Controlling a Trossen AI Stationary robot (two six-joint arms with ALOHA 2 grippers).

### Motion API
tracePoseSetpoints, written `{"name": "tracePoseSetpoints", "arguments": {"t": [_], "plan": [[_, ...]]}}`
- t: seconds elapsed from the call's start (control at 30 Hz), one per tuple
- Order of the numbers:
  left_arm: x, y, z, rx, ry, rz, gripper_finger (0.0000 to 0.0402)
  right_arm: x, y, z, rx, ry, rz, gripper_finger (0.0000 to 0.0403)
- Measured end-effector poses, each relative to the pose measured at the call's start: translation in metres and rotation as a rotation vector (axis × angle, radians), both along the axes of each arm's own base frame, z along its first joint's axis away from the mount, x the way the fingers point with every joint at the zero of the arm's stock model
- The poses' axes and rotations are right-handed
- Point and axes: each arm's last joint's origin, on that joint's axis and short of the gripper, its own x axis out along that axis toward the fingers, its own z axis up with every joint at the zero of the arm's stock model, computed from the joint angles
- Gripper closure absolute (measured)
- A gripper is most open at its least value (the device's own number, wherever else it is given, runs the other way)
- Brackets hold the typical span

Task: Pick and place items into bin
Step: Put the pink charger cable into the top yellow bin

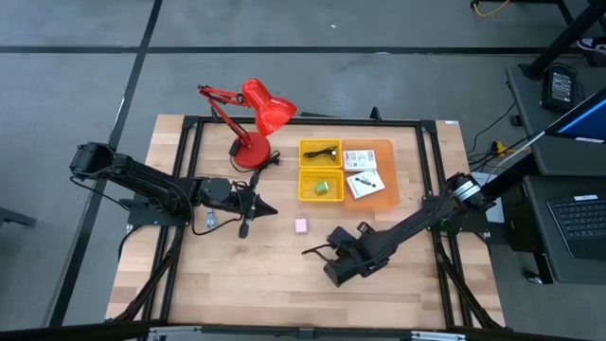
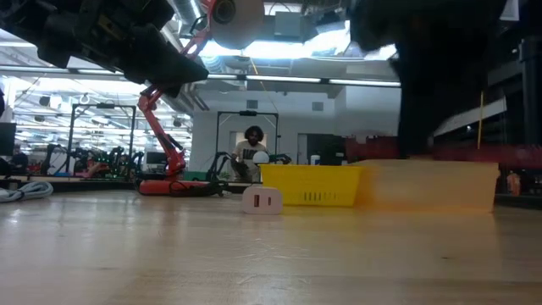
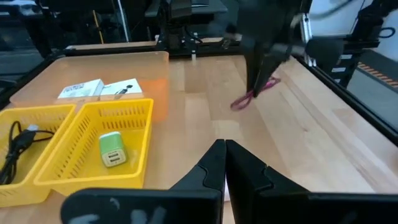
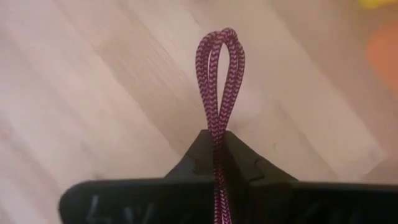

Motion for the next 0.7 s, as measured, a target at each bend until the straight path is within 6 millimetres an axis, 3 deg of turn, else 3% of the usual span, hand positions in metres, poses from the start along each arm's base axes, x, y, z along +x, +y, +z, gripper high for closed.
{"name": "tracePoseSetpoints", "arguments": {"t": [0.2,0.37,0.53,0.7], "plan": [[0.0,0.0,0.0,0.003,-0.003,-0.001,0.0397,-0.013,0.0,0.039,-0.062,-0.14,0.057,0.0401],[0.0,0.0,0.0,-0.006,-0.001,0.002,0.0396,-0.021,0.002,0.056,-0.169,-0.226,0.116,0.0401],[0.0,0.0,0.0,-0.007,0.0,0.002,0.0399,-0.026,0.008,0.053,-0.246,-0.278,0.131,0.0401],[0.0,0.0,0.0,-0.006,0.0,0.001,0.0398,-0.031,0.014,0.031,-0.26,-0.344,0.135,0.0401]]}}
